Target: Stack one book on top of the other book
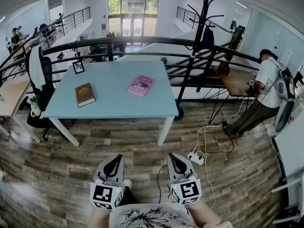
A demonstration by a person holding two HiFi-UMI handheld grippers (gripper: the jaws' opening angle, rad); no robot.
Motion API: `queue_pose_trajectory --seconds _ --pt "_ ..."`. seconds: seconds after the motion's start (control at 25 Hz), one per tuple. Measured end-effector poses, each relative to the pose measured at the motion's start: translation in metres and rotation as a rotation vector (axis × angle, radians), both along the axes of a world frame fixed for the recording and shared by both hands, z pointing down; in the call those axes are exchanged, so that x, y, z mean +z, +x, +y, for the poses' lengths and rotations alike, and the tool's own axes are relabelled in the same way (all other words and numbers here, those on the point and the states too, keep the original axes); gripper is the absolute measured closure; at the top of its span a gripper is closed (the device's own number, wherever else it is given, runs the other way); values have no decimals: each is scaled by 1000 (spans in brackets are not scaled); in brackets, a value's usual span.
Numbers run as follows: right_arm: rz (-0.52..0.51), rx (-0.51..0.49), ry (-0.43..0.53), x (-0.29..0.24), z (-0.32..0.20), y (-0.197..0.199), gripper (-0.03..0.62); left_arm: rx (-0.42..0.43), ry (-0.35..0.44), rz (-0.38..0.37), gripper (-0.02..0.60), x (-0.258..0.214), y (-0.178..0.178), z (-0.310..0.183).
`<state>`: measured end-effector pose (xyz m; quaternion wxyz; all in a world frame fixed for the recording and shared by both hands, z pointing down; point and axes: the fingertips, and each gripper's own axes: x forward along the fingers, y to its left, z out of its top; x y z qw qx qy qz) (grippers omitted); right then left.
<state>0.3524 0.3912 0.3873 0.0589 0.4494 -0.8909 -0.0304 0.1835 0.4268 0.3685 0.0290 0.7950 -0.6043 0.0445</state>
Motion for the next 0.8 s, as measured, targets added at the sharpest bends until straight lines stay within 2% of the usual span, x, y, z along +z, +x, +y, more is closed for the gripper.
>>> queue_pose_trajectory --seconds 0.48,0.8 --pt "-24 -8 -32 12 -11 -19 602 -3 -13 7 571 12 -19 -11" --pt "-17 20 -65 22 -50 -39 602 12 -50 42 571 24 -42 -51"
